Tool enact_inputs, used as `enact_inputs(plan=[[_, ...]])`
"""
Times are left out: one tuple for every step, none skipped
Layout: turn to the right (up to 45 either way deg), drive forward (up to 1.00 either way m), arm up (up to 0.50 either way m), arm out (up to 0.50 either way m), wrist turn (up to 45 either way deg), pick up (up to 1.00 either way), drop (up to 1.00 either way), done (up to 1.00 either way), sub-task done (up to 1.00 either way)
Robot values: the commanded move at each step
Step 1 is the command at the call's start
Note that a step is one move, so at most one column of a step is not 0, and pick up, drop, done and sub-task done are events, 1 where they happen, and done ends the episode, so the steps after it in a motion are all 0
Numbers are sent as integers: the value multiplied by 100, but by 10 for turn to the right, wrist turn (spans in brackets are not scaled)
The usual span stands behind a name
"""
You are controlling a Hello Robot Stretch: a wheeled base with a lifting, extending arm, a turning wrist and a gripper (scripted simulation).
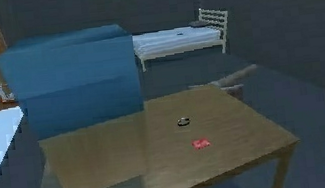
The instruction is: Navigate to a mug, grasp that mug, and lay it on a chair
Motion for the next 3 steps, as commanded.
enact_inputs(plan=[[60,0,0,0,0,0,0,0,0],[-450,0,0,0,0,0,0,0,0],[-300,0,0,0,0,0,0,0,0]])
